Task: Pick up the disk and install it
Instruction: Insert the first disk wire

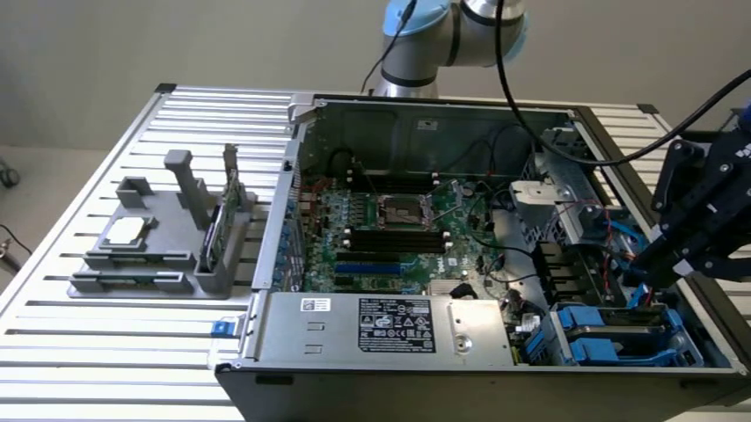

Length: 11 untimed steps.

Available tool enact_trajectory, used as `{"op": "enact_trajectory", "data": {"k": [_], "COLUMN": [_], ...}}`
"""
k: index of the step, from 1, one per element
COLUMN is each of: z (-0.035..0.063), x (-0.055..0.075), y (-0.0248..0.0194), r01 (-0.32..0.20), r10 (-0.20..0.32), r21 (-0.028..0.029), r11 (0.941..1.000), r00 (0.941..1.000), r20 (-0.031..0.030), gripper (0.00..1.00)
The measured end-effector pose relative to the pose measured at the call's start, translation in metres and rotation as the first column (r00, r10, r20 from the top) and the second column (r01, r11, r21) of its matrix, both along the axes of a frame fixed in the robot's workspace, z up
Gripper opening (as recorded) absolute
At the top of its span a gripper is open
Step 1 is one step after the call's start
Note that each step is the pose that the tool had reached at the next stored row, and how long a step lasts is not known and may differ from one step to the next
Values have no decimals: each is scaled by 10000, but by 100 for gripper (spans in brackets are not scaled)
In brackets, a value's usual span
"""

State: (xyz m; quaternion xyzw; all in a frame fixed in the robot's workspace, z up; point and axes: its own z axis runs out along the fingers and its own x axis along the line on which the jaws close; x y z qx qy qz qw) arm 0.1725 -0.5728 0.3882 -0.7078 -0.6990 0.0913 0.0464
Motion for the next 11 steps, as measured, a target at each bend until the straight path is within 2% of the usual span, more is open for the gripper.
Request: {"op": "enact_trajectory", "data": {"k": [3, 8, 11], "z": [0, 0, -1], "x": [-61, -99, -99], "y": [20, 93, 95], "r01": [0, -1, 0], "r10": [0, 1, 0], "r21": [1, 2, 2], "r11": [10000, 10000, 10000], "r00": [10000, 10000, 10000], "r20": [3, 4, 8], "gripper": [25, 25, 25]}}
